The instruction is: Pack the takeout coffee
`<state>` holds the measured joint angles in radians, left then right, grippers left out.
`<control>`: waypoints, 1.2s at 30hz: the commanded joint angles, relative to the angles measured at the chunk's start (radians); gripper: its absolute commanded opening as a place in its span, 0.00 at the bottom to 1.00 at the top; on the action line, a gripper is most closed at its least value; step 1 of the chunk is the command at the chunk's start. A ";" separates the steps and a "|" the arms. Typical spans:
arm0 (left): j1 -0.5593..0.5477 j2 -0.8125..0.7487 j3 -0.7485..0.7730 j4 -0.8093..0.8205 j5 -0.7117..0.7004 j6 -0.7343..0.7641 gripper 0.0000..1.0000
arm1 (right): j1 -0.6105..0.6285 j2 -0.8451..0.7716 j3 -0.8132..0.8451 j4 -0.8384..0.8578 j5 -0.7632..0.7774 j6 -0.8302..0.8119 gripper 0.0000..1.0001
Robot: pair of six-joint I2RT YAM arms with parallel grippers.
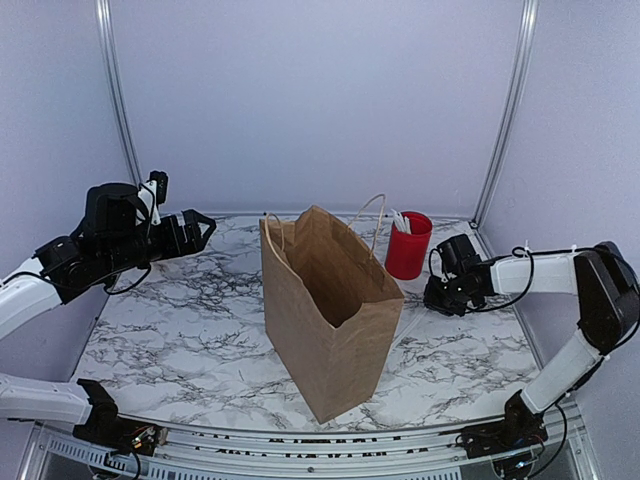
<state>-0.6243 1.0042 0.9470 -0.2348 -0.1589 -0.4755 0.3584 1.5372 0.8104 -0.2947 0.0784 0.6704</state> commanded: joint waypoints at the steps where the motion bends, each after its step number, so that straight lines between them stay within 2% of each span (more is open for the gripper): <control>1: 0.005 -0.032 -0.021 -0.036 -0.033 0.023 0.99 | -0.008 0.027 -0.003 0.057 0.044 0.020 0.22; 13: 0.005 -0.029 -0.032 -0.036 -0.038 0.031 0.99 | -0.004 0.145 0.056 0.057 0.089 -0.004 0.25; 19: 0.005 -0.038 -0.045 -0.036 -0.045 0.039 0.99 | 0.052 0.185 0.108 0.012 0.135 -0.018 0.27; 30: 0.005 -0.040 -0.050 -0.036 -0.044 0.048 0.99 | 0.079 0.089 0.153 -0.020 0.184 -0.013 0.28; 36: 0.005 -0.033 -0.045 -0.036 -0.038 0.052 0.99 | 0.083 0.161 0.172 -0.043 0.181 -0.017 0.28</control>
<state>-0.6243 0.9806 0.9051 -0.2592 -0.1921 -0.4397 0.4301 1.6569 0.9554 -0.3077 0.2440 0.6605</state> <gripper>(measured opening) 0.992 0.280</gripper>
